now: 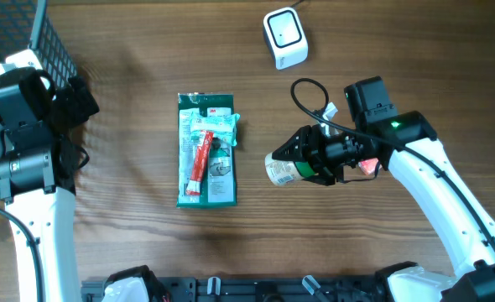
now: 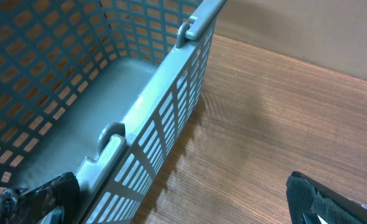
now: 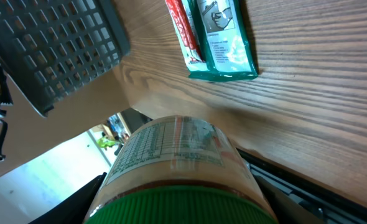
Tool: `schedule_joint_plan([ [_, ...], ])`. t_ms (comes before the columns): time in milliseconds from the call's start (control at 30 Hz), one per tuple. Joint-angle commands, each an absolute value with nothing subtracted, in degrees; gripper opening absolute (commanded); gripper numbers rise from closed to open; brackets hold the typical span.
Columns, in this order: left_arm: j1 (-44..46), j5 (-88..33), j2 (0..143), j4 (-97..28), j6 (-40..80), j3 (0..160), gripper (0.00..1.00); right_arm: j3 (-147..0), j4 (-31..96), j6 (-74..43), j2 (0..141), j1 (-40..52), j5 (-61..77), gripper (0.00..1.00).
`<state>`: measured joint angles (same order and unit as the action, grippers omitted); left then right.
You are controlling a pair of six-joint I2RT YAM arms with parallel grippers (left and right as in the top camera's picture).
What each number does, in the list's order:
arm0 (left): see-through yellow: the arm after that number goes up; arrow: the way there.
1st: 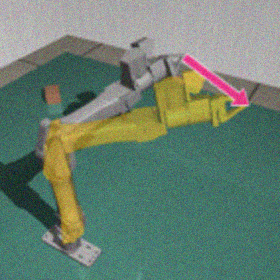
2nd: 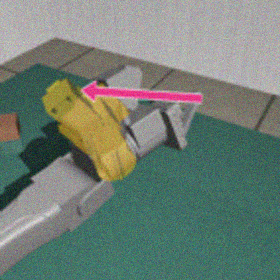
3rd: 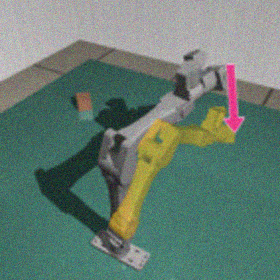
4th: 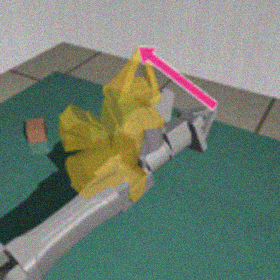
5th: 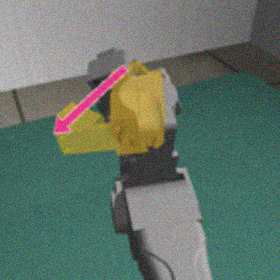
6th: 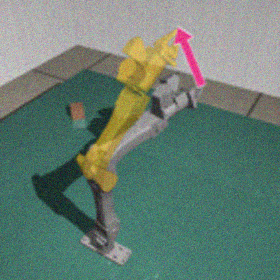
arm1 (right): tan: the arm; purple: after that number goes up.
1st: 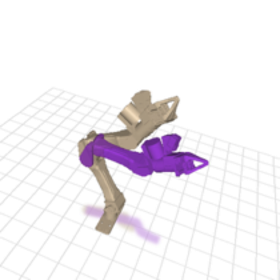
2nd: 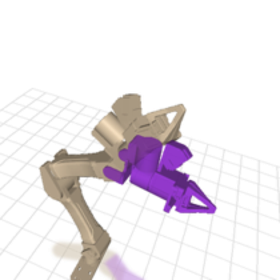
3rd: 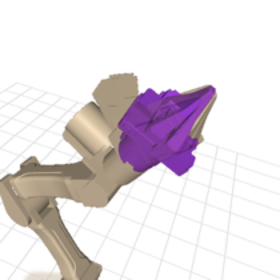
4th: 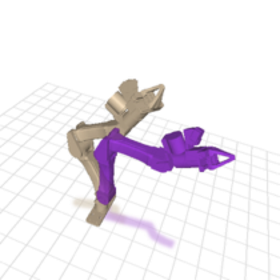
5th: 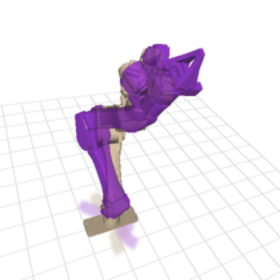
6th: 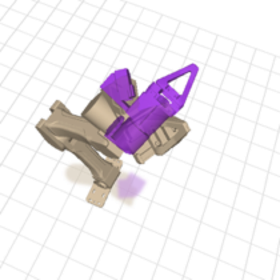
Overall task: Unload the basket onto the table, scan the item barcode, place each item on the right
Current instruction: 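Carry the jar up to the white scanner with the right gripper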
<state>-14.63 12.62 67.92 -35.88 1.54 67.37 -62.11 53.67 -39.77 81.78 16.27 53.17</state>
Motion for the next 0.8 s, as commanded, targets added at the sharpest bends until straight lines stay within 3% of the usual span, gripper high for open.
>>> schedule_joint_plan([
  [0,-14.9,9.5,70.2,-38.9,3.8,64.2,1.00,-63.3,53.6,-41.1,80.8,16.1,57.1,0.07],
  [33,-14.9,9.5,70.2,-38.9,3.8,64.2,1.00,-63.3,53.6,-41.8,80.8,16.1,57.5,0.07],
  [133,-14.9,9.5,70.2,-38.9,3.8,64.2,1.00,-63.3,53.2,-43.9,80.8,16.1,57.5,0.19],
  [200,-14.9,9.5,70.2,-38.9,3.8,64.2,1.00,-63.3,53.0,-43.9,80.8,16.1,57.5,0.20],
  [600,-14.9,9.5,70.2,-38.9,3.8,64.2,1.00,-63.3,53.2,-43.9,80.8,16.1,56.5,0.04],
  [767,-14.9,9.5,70.2,-38.9,3.8,64.2,1.00,-63.3,53.5,-43.5,80.8,16.2,49.9,0.04],
])
